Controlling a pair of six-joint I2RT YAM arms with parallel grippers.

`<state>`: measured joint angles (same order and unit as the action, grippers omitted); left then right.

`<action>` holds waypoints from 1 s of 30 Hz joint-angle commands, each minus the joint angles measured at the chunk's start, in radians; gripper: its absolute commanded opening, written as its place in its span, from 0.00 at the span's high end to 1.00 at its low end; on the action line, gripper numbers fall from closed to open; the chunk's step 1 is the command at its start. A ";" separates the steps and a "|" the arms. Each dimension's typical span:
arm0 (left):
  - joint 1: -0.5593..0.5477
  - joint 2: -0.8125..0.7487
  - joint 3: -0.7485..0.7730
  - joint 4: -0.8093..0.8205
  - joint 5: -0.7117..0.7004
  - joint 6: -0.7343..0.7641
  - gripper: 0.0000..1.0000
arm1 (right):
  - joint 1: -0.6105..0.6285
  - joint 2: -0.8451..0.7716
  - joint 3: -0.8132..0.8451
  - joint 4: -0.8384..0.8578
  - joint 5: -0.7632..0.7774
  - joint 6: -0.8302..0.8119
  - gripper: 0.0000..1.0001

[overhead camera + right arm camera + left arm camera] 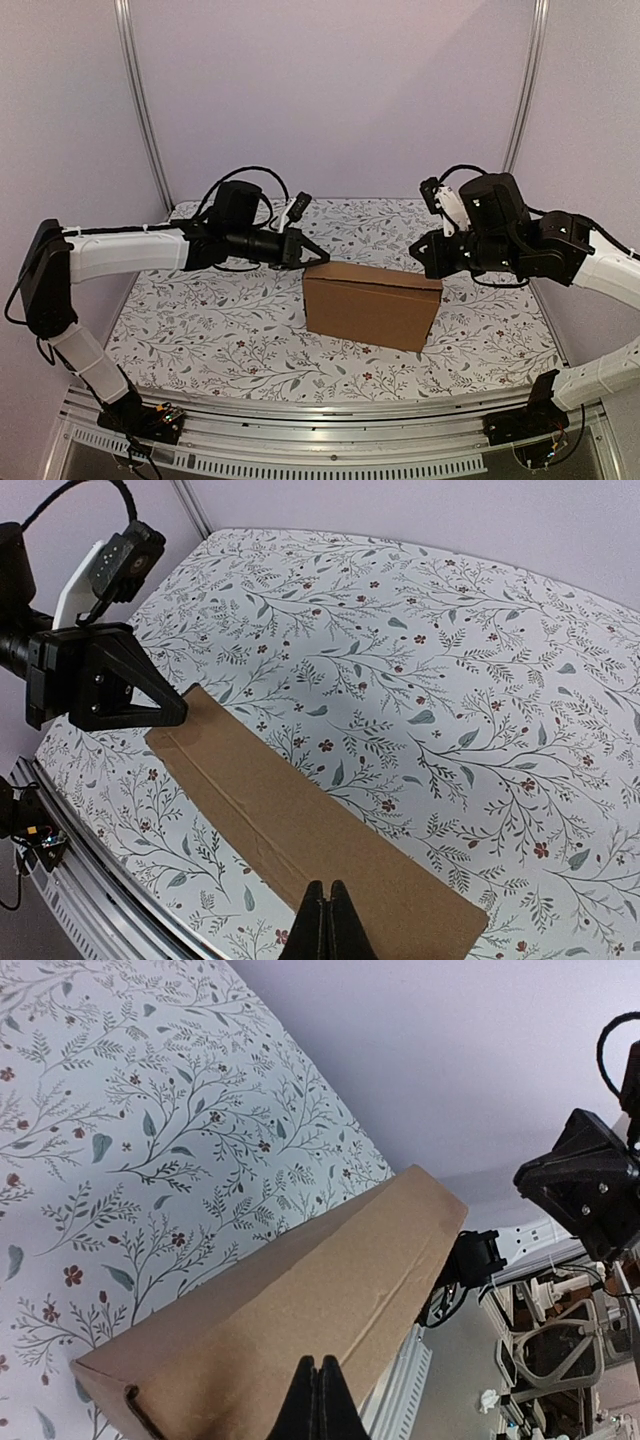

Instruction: Fold the paper box

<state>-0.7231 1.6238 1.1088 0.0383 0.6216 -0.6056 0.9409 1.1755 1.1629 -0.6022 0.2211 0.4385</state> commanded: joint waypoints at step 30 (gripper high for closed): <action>-0.027 0.046 -0.035 -0.155 -0.108 0.069 1.00 | -0.039 -0.190 -0.123 -0.232 0.103 0.096 1.00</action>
<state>-0.7433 1.6447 1.1080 -0.0040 0.5678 -0.5499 0.9073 0.9981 1.0000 -0.7795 0.2958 0.5365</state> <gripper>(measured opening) 0.005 0.003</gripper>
